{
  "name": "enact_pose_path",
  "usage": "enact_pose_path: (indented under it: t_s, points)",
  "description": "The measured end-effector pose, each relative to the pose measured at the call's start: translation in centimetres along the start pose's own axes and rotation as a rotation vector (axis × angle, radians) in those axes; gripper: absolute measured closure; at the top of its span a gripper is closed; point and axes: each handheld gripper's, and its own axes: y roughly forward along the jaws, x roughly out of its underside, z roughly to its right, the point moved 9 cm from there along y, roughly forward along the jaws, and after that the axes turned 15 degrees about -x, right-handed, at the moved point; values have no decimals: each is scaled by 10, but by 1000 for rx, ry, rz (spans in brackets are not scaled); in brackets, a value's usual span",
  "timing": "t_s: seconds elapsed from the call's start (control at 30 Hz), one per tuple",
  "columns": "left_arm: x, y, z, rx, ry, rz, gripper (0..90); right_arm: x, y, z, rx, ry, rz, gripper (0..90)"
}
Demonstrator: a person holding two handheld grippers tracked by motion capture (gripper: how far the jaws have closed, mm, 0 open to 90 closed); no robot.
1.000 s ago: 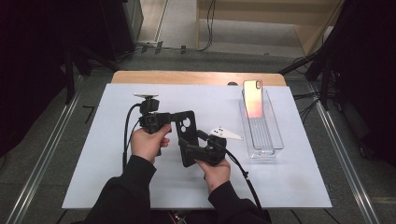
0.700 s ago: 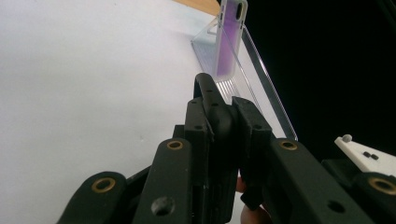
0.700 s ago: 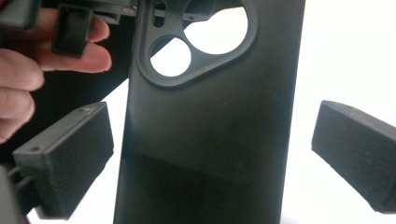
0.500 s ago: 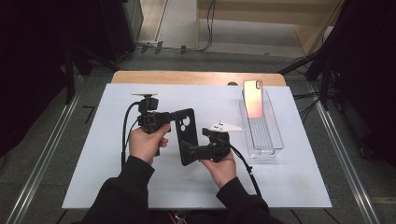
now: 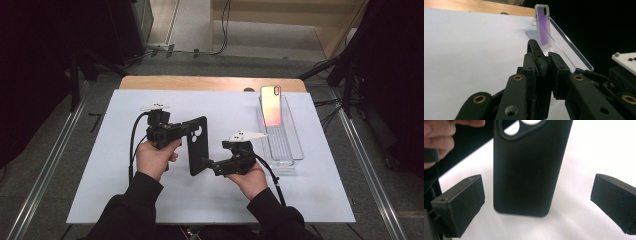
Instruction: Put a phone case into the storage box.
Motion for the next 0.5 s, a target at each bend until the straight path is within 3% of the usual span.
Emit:
enact_pose_path:
  t_s: [0.23, 0.33, 0.4, 0.5]
  points:
    - [2, -5, 4, -10, 94, 75, 774, 8, -4, -1, -19, -20, -77, 0]
    - [3, -6, 5, 0, 93, 86, 774, 11, -4, -3, -16, -56, -109, 0]
    - [3, -7, 5, 15, 80, 105, 774, 12, -4, -4, -20, -55, -110, 0]
    - [3, -10, 6, 18, 91, 142, 773, 10, -5, -5, -30, -51, -99, 0]
